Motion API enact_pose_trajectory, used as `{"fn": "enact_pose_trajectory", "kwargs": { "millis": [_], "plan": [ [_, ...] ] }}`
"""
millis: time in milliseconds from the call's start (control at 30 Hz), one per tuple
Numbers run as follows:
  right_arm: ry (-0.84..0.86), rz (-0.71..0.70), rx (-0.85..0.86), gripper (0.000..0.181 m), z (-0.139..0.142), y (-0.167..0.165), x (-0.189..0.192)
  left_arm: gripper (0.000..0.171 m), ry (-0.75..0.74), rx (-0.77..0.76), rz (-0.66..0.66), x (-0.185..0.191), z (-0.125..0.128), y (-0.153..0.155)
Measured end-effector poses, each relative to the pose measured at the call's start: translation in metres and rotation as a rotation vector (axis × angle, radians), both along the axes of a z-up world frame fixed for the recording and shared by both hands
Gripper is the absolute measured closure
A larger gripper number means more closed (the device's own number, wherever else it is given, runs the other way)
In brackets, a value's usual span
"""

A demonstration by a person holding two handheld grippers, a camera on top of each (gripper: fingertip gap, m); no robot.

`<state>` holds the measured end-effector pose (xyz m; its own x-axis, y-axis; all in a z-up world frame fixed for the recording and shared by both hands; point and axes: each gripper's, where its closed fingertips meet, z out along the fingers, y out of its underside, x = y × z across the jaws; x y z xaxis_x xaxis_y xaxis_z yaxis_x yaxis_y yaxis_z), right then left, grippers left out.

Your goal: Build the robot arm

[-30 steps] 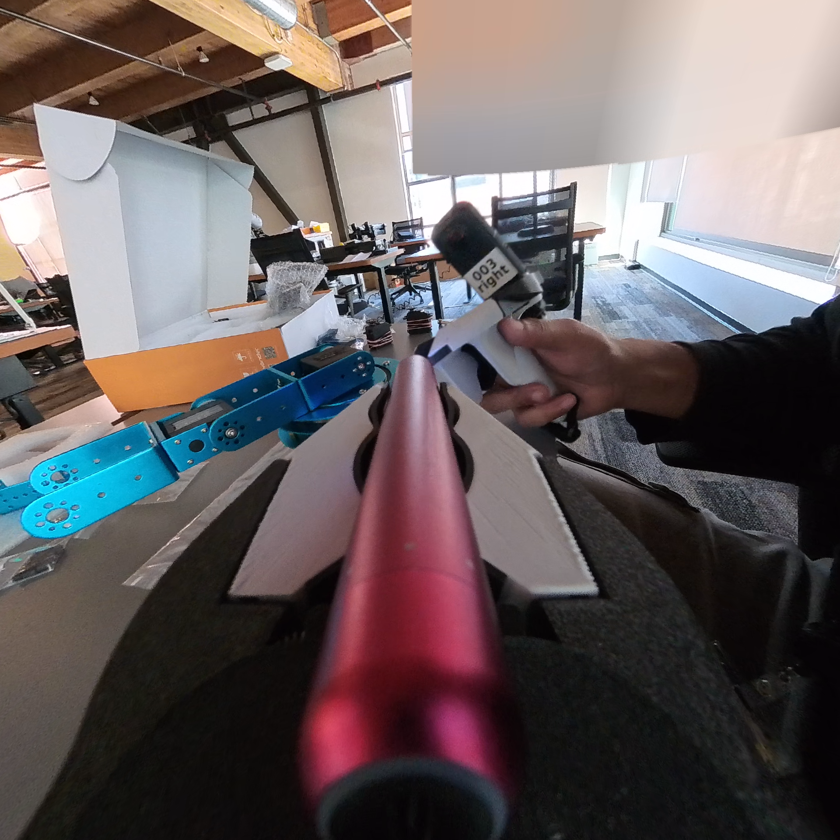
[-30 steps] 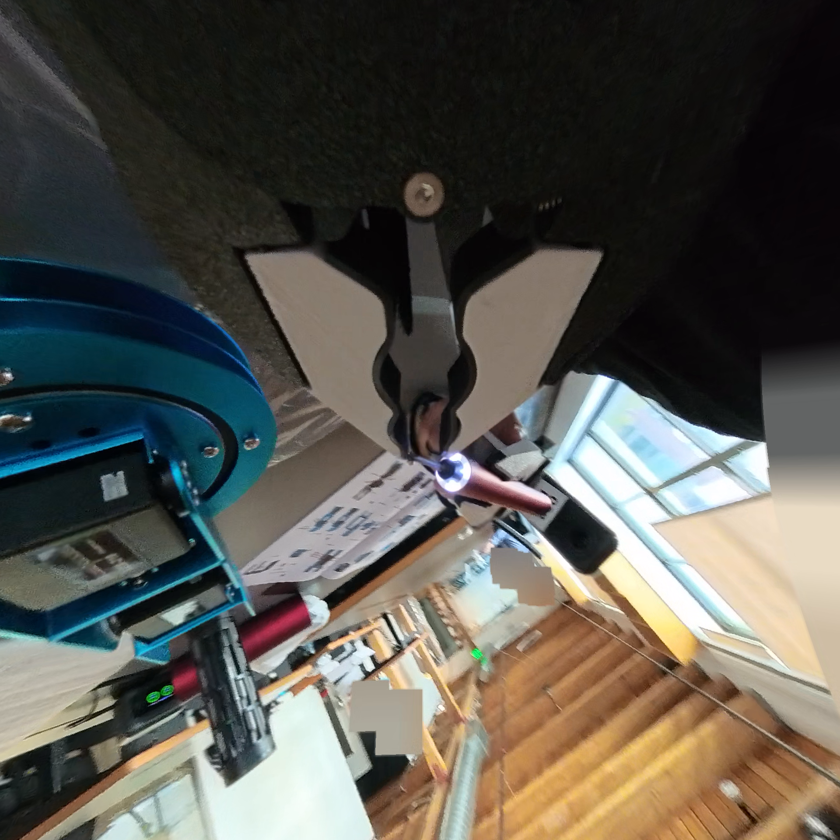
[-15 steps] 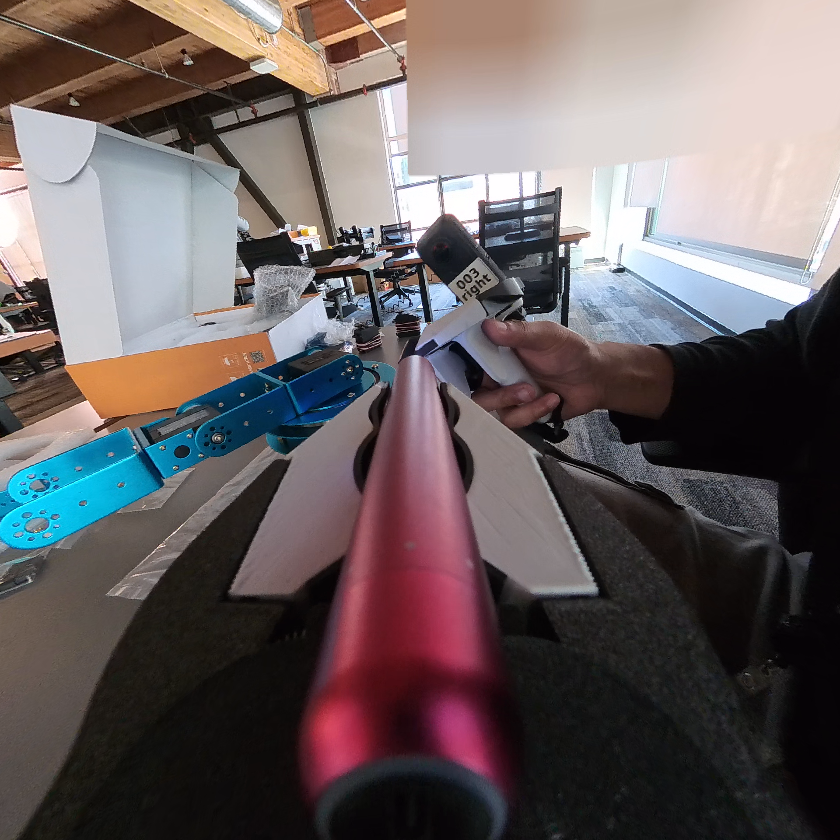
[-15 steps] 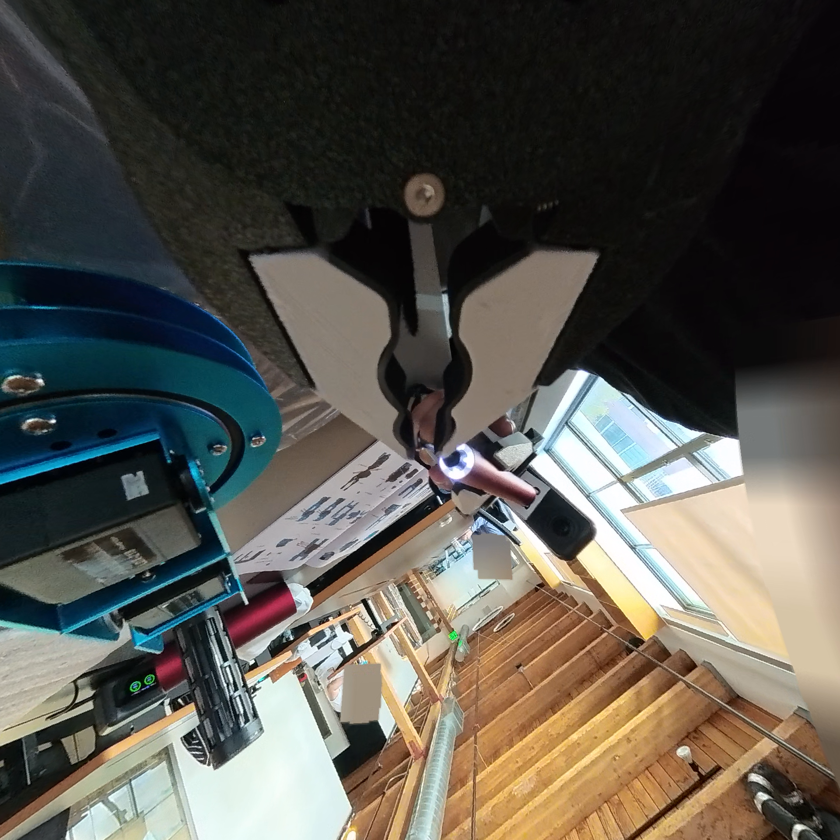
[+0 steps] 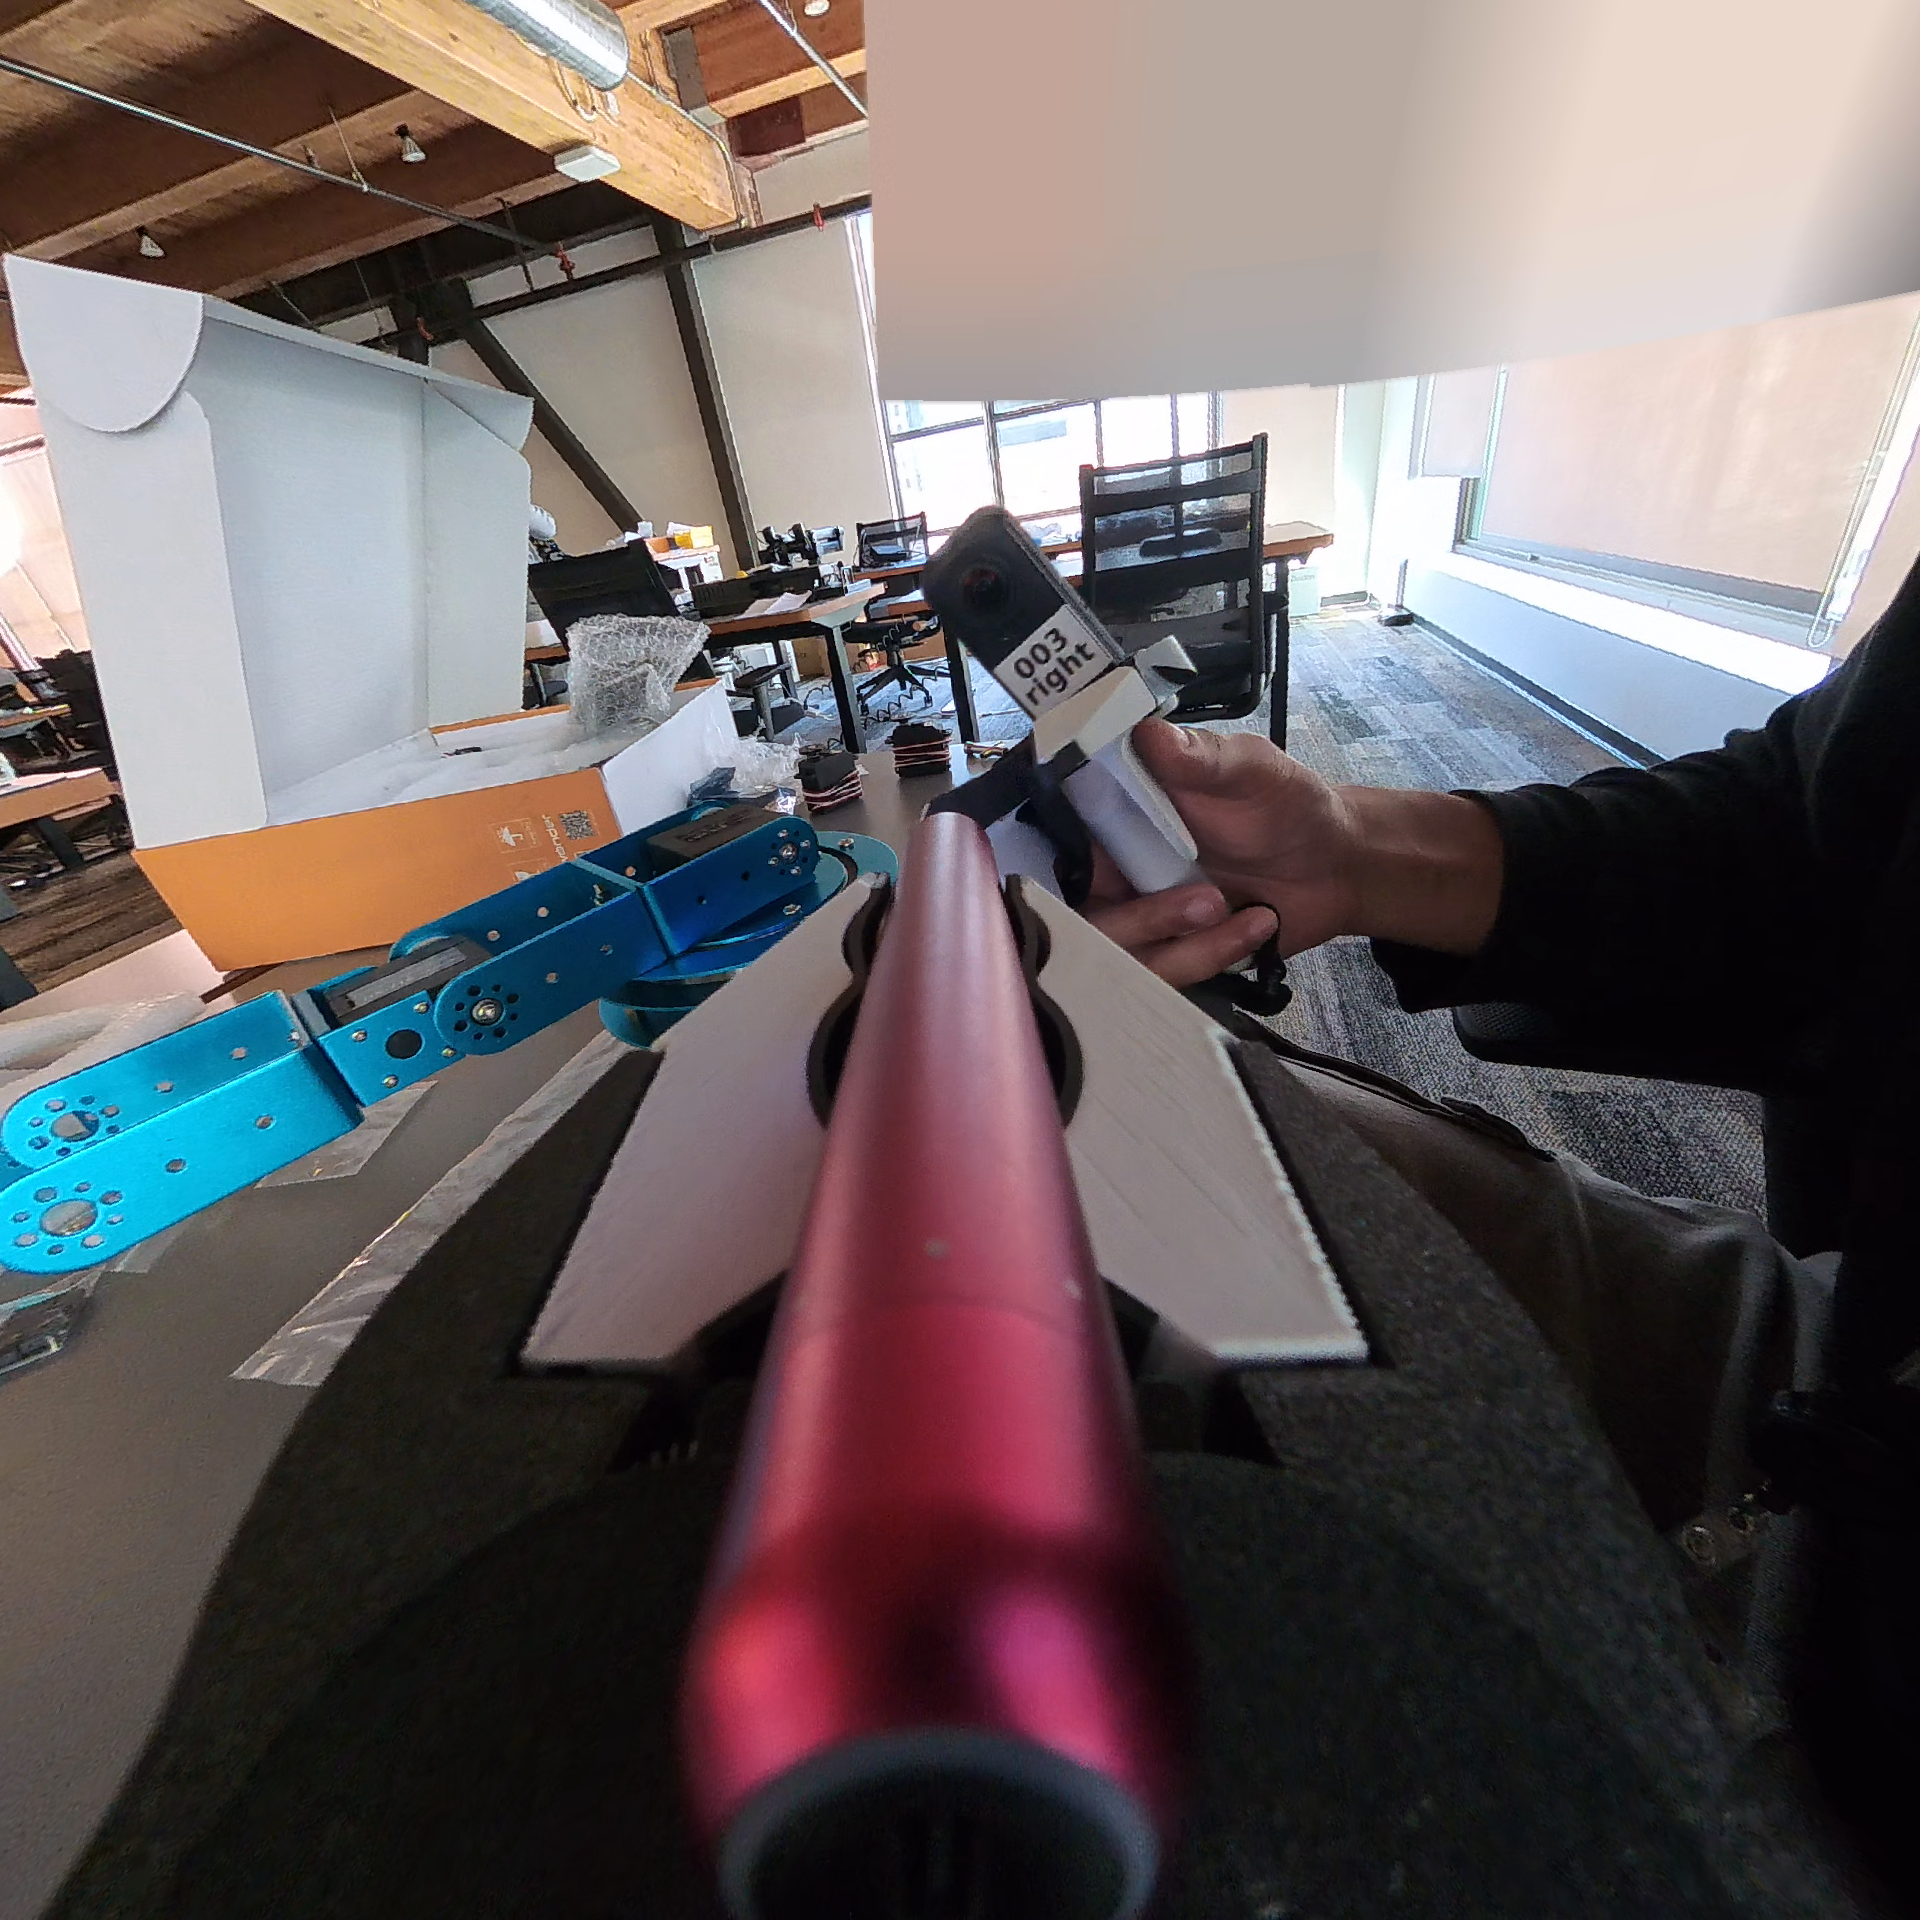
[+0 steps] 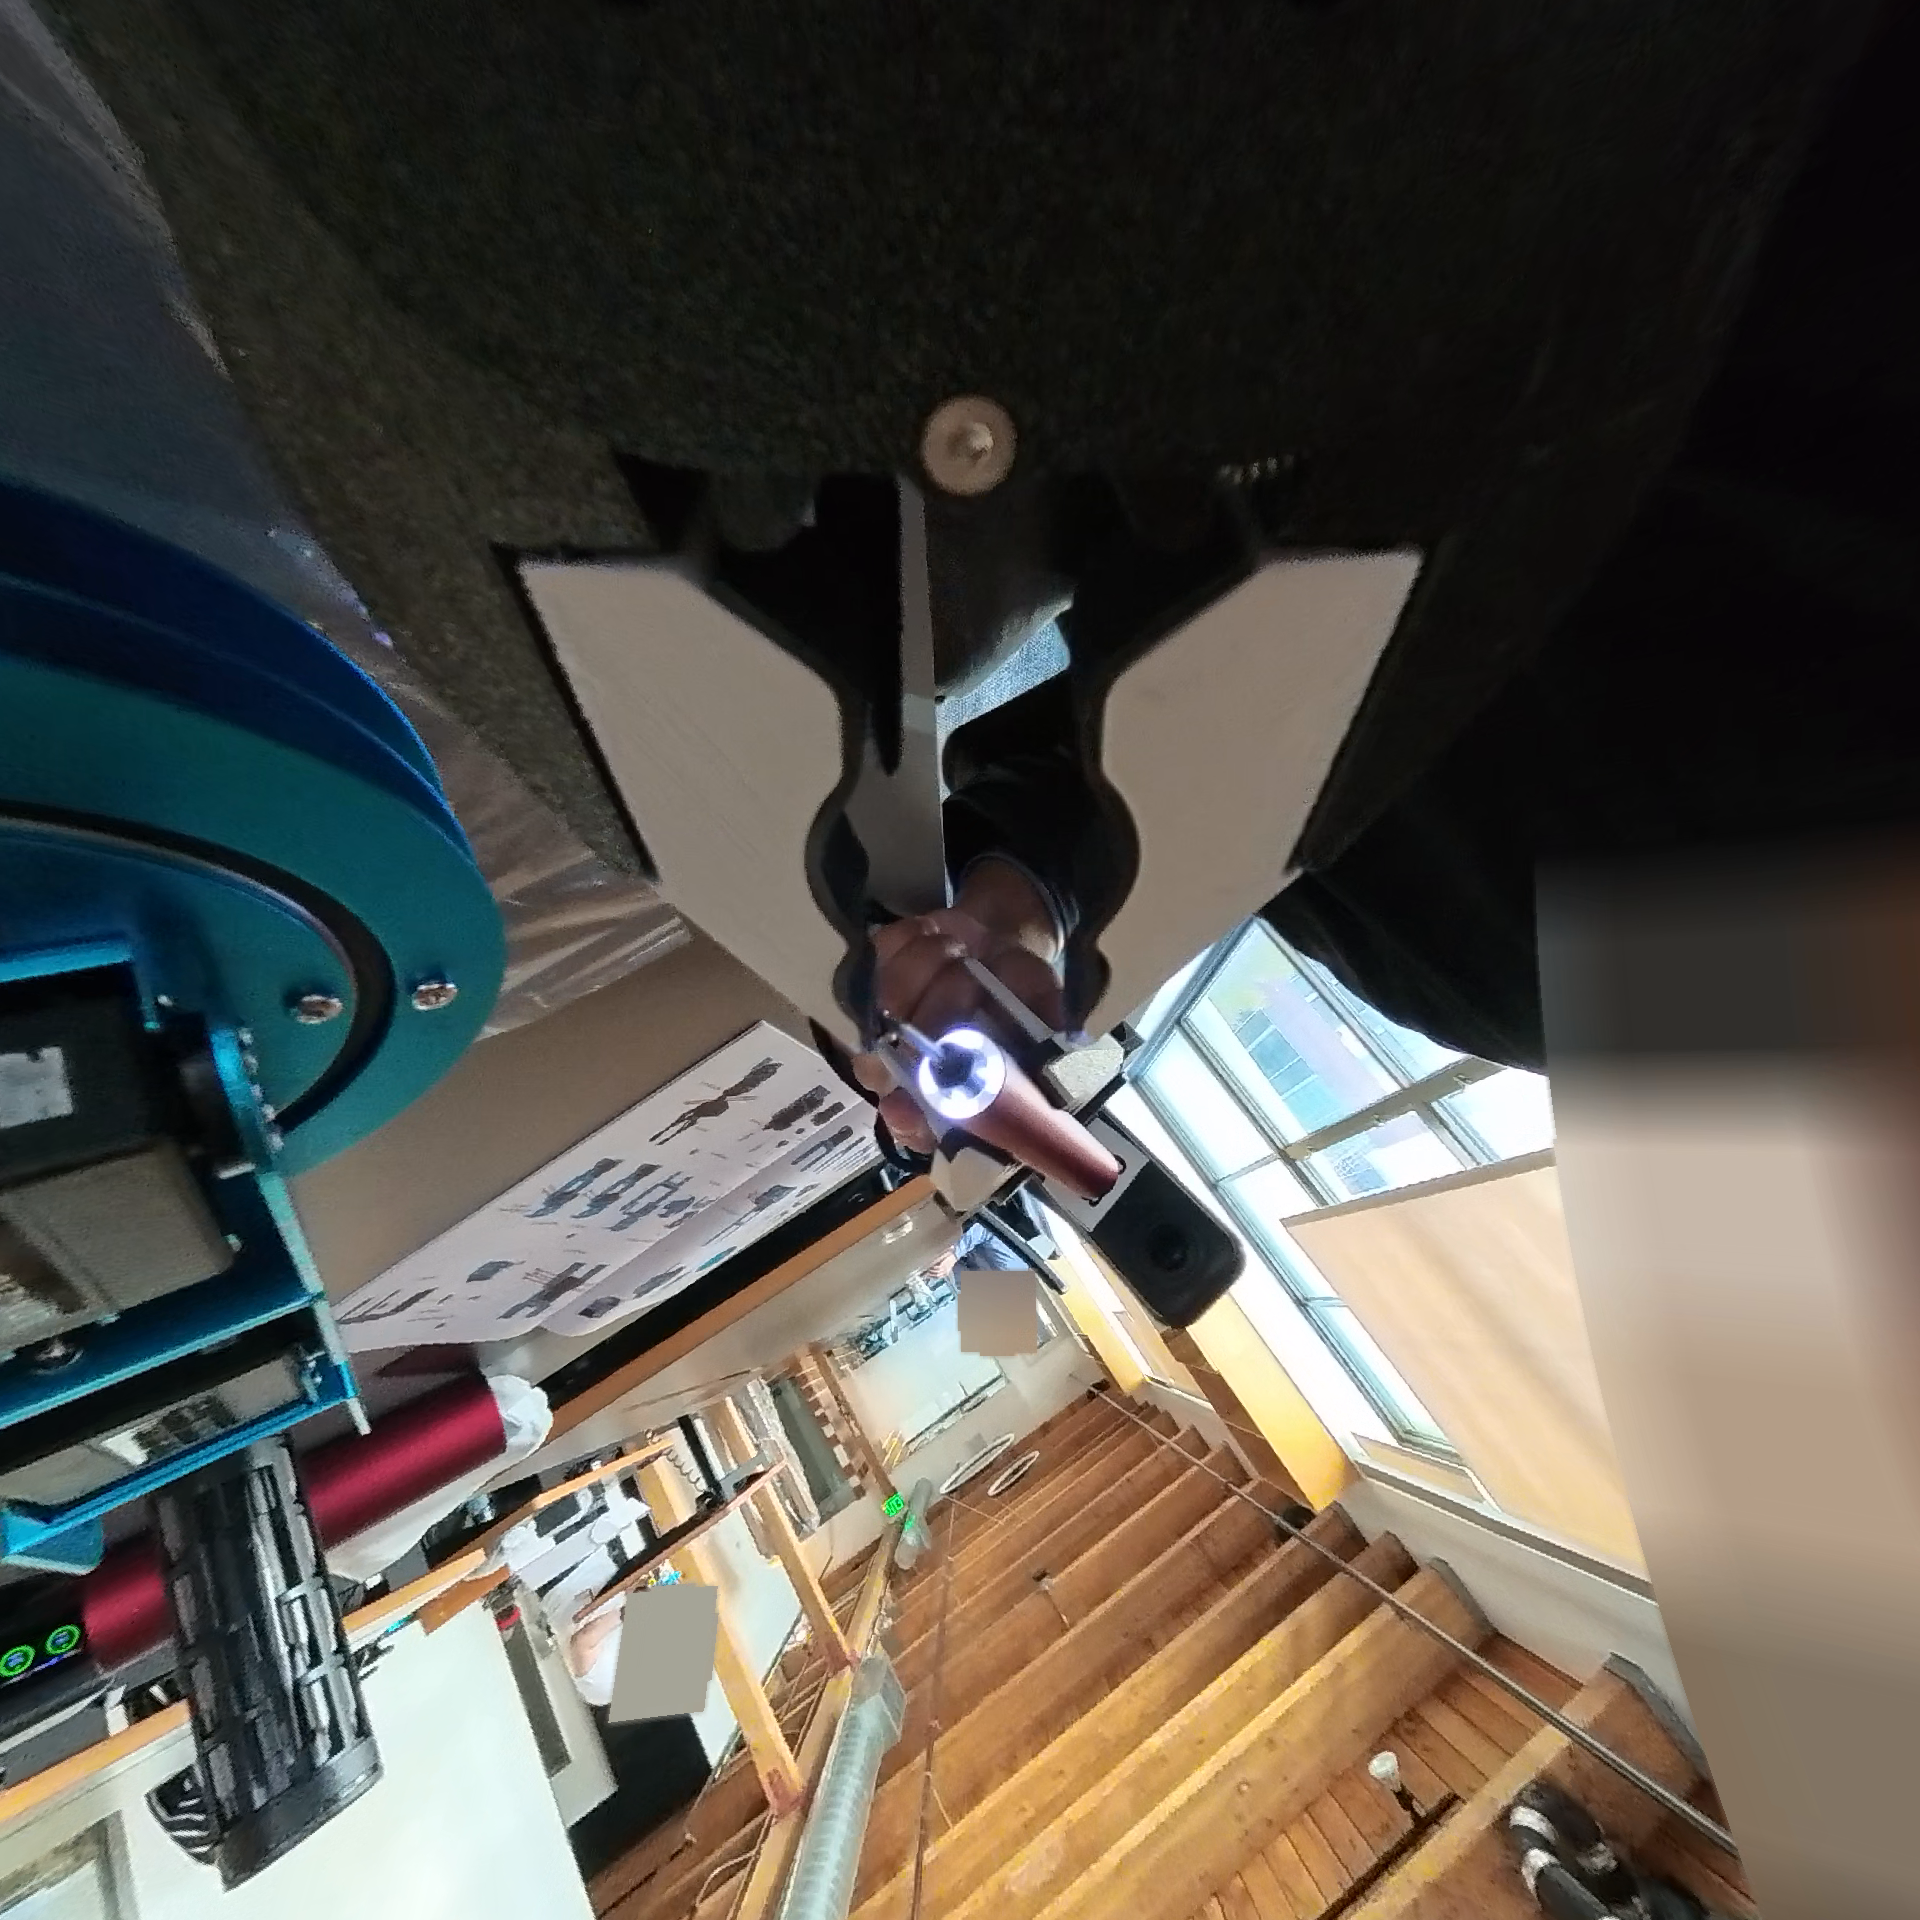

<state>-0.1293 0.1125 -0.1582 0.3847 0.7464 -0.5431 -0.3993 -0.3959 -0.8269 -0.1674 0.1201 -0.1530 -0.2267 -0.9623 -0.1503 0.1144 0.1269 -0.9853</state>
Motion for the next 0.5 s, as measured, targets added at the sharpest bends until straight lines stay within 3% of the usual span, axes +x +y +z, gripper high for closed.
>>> {"fn": "enact_pose_trajectory", "kwargs": {
  "millis": [500],
  "plan": [
    [-0.030,-0.041,0.007,0.152,-0.0021,0.0013,0.0079,0.151,0.002,-0.005,0.007,0.0002,-0.0002,0.0017]
  ]
}}
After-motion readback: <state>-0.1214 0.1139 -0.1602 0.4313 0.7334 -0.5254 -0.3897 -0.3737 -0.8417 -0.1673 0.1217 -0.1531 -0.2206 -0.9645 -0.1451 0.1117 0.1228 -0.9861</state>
